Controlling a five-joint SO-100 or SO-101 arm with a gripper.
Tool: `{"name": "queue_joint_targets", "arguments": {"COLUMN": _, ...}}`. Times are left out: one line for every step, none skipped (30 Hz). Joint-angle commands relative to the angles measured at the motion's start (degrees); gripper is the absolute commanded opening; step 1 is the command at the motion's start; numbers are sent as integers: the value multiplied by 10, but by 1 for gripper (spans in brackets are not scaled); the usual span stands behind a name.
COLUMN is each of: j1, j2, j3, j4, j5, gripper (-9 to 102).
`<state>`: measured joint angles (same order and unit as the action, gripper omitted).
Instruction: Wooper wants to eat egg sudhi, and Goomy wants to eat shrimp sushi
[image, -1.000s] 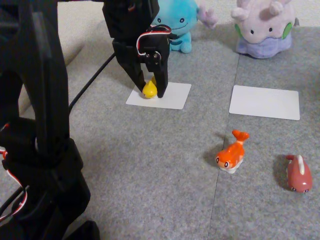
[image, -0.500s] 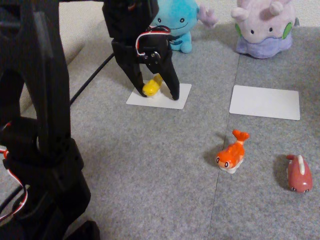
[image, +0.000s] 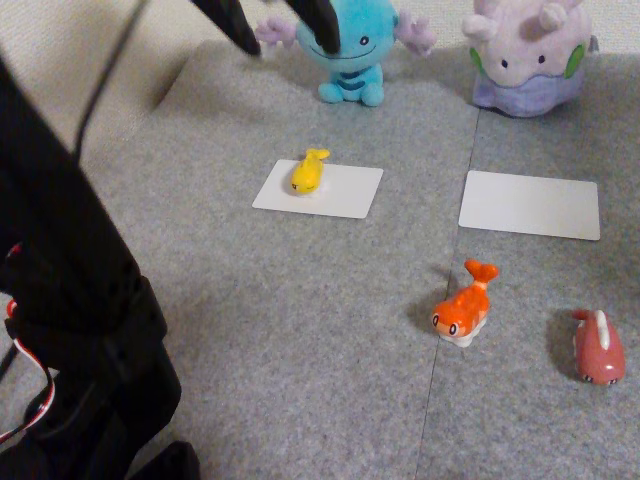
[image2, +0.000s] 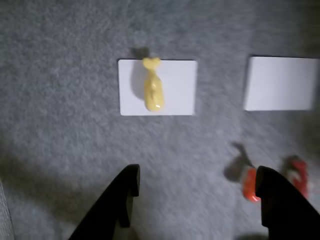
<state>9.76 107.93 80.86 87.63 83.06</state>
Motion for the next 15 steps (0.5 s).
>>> {"name": "queue_joint_targets", "arguments": {"j1": 33, "j2": 91, "j3": -6, "j4": 40, "j5": -27, "gripper": 28}}
{"name": "queue_joint_targets", "arguments": {"j1": 47, "j2": 107, "j3": -6, "j4": 60, "j5": -40, "gripper": 28}}
{"name": "queue_joint_targets", "arguments": {"j1": 62, "j2": 120, "j3": -6, "j4": 81, "j5": -53, "gripper": 28}}
{"name": "queue_joint_targets", "arguments": {"j1": 77, "j2": 132, "j3": -4, "j4": 98, "j5": -67, "gripper": 28}}
{"name": "queue_joint_targets", "arguments": {"j1": 97, "j2": 146, "j3": 4, "j4": 101, "j5": -80, "gripper": 28}}
{"name": "queue_joint_targets", "arguments": {"j1": 126, "j2": 158, "j3": 14, "j4": 98, "j5": -92, "gripper": 27}}
{"name": "queue_joint_targets", "arguments": {"j1": 157, "j2": 166, "j3": 25, "j4": 98, "j5": -111, "gripper": 27}}
{"name": "queue_joint_targets", "arguments": {"j1": 183, "j2": 168, "j3": 40, "j4": 98, "j5": -134, "gripper": 27}}
{"name": "queue_joint_targets", "arguments": {"j1": 211, "j2": 168, "j3": 54, "j4": 98, "j5": -157, "gripper": 27}}
{"name": "queue_joint_targets", "arguments": {"j1": 231, "j2": 167, "j3": 70, "j4": 95, "j5": -181, "gripper": 27}}
{"name": "queue_joint_targets", "arguments": {"j1": 253, "j2": 161, "j3": 91, "j4": 93, "j5": -208, "gripper": 27}}
{"name": "queue_joint_targets", "arguments": {"j1": 271, "j2": 154, "j3": 110, "j4": 87, "j5": -229, "gripper": 28}}
{"name": "queue_joint_targets", "arguments": {"j1": 286, "j2": 147, "j3": 130, "j4": 76, "j5": -243, "gripper": 28}}
{"name": "queue_joint_targets", "arguments": {"j1": 297, "j2": 140, "j3": 152, "j4": 62, "j5": -254, "gripper": 28}}
{"name": "queue_joint_targets", "arguments": {"j1": 307, "j2": 132, "j3": 176, "j4": 45, "j5": -264, "gripper": 28}}
